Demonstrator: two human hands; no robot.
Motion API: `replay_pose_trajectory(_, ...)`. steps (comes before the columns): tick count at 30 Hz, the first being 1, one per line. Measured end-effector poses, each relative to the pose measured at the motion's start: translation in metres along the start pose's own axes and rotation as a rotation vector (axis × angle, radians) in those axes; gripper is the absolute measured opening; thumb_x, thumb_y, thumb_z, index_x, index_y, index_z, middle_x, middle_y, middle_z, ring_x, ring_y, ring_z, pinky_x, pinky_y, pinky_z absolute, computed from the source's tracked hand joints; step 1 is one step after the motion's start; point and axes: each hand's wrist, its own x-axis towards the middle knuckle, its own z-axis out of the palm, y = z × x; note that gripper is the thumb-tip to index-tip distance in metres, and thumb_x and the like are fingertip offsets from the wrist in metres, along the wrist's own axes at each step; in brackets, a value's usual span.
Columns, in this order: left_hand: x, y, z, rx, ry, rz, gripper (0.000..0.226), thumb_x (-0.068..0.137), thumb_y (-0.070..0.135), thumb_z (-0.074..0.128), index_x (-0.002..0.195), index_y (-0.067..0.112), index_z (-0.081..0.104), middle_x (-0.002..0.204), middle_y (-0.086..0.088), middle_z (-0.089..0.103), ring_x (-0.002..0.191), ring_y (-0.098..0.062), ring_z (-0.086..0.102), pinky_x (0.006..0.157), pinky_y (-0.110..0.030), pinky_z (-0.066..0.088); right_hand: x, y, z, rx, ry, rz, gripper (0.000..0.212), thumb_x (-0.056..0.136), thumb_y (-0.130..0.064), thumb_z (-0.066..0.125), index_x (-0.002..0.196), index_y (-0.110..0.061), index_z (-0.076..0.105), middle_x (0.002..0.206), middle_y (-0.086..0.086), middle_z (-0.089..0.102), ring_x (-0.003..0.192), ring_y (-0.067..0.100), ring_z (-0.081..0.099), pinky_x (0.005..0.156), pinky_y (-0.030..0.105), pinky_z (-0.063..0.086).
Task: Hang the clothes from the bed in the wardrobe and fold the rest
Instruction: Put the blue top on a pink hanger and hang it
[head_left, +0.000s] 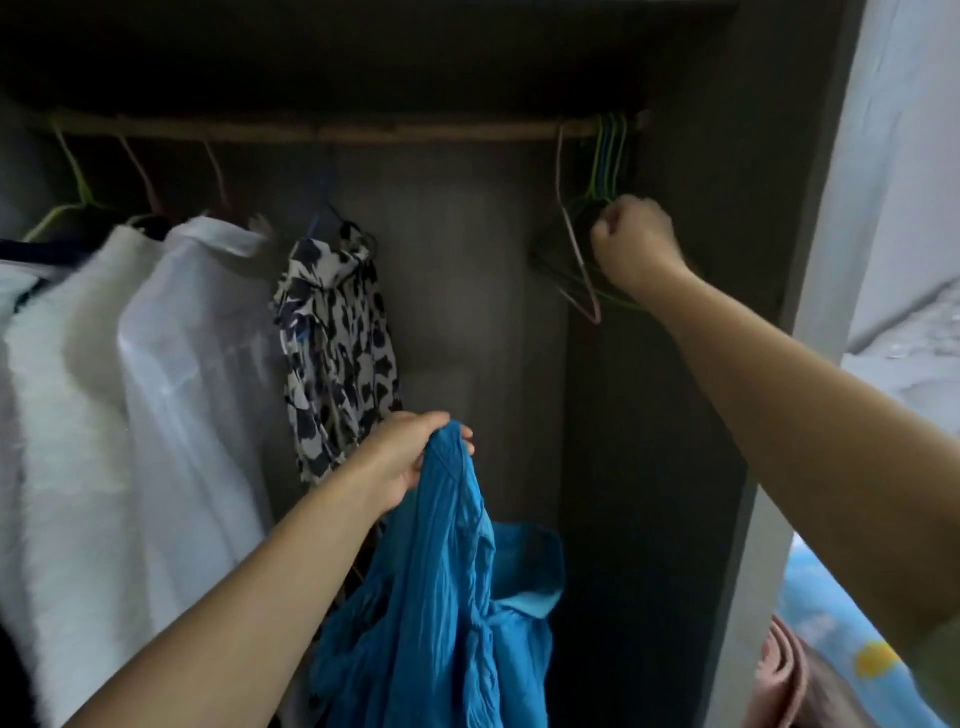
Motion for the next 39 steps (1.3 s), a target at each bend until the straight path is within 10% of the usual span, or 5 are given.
replay_pose_trajectory(5,0.037,0.02,-0.01,-0.023,0.029,0.024,0.034,0.101,0.019,0.042,0.083,0.003,0.065,0.059,-0.004,0.069,0.049,-0.01,0.065,0.043,-0.018,0.048,0.055,0.013,0.063,0.022,-0.402,0.265,0.031,0.099,-0.027,0.048,0.107,0.003,0.053,0.101,0.019,0.055,0.081,0.028,0.059,0.07,0.039,0.052)
replay_pose_trajectory(11,0.06,0.036,-0.015,-0.029,0.052,0.037,0.032,0.1,0.022,0.044,0.084,0.004,0.065,0.06,-0.003,0.069,0.055,-0.012,0.065,0.045,-0.018,0.049,0.072,0.019,0.086,-0.024,-0.206,0.136,0.034,0.101,-0.011,0.037,0.126,0.006,0.051,0.127,0.023,0.055,0.118,0.036,0.052,0.08,0.033,0.046)
replay_pose_trajectory(19,0.048,0.032,-0.023,0.042,0.069,0.063,0.034,0.1,0.021,0.045,0.078,0.006,0.066,0.049,0.0,0.064,0.041,-0.008,0.06,0.037,-0.015,0.043,-0.016,0.038,0.102,0.345,0.049,0.0,0.021,0.1,-0.018,0.041,0.109,-0.005,0.056,0.094,0.009,0.063,0.084,0.022,0.061,0.07,0.029,0.045)
replay_pose_trajectory(29,0.009,-0.026,-0.03,0.4,0.028,0.017,0.031,0.096,0.019,0.053,0.069,0.009,0.063,0.039,0.003,0.054,0.039,-0.012,0.048,0.043,-0.019,0.036,-0.178,0.059,0.074,0.706,0.015,0.395,0.036,0.099,-0.039,0.044,0.087,-0.021,0.073,0.058,-0.011,0.053,0.054,0.003,0.046,0.051,0.018,0.037)
replay_pose_trajectory(39,-0.013,-0.065,-0.016,0.161,-0.226,-0.2,0.027,0.1,0.014,0.041,0.073,0.016,0.042,0.033,0.006,0.033,0.025,-0.005,0.024,0.03,-0.012,0.02,-0.24,0.04,0.031,1.3,-0.015,0.538,0.057,0.098,-0.042,0.043,0.048,-0.019,0.059,0.043,-0.007,0.034,0.037,0.005,0.027,0.037,0.017,0.019)
